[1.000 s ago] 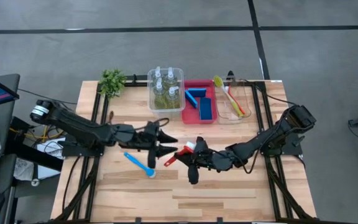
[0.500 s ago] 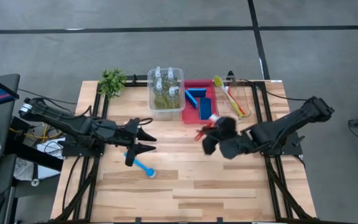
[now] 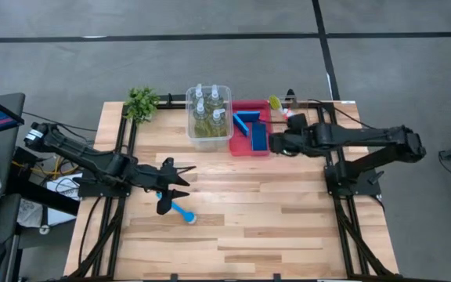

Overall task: Pick & Place Kitchen Sink Supplies
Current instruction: Put the red dish brush into the transparent bin, then put the blue dish brush into the transparent bin

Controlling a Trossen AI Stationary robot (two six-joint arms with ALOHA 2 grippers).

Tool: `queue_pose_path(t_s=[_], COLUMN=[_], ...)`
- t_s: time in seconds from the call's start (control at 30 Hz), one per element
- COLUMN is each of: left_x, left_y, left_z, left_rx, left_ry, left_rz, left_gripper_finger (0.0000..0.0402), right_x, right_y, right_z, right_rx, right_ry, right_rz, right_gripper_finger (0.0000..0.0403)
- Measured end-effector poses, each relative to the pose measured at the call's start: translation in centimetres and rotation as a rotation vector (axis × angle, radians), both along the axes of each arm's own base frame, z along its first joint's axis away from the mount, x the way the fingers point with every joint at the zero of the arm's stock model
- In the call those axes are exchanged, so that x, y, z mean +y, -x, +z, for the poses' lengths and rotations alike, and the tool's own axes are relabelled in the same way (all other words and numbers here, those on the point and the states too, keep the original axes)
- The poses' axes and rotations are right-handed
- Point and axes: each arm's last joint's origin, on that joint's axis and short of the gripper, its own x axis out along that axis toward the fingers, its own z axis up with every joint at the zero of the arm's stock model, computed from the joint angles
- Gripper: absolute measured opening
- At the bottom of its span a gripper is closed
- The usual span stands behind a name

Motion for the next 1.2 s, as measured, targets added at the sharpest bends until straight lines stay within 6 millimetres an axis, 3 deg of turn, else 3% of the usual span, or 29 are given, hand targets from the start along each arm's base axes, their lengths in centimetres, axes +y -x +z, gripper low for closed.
queue_pose_path(t_s=[0.23,0.4,0.6,0.83,1.0,1.2], left_x=[0.6,0.8,0.9,-0.2,-1.2,-1.9], left_y=[0.7,1.3,1.7,2.6,3.1,2.9], left_z=[-3.2,-5.1,-6.1,-6.5,-6.9,-9.2], left_rx=[0.09,0.146,0.178,0.24,0.244,0.34], left_ry=[-0.095,-0.116,-0.118,-0.17,-0.23,-0.298], left_rz=[-0.023,-0.031,-0.054,-0.271,-0.306,-0.322], left_gripper_finger=[0.0159,0.0159,0.0159,0.0159,0.0159,0.0166], right_x=[-4.3,-7.0,-8.5,-6.7,-3.9,-0.7], right_y=[0.3,0.0,-1.1,-1.1,-0.4,-0.2], right_z=[-1.1,-2.2,-3.2,-2.3,-0.7,0.1], right_rx=[0.242,0.355,0.39,0.338,0.213,0.106], right_ry=[-0.054,-0.126,-0.141,-0.114,-0.082,-0.059], right_rz=[-0.014,0.023,0.068,0.115,0.167,0.221], right_gripper_finger=[0.0012,0.0052,0.0105,0.0155,0.0156,0.0151])
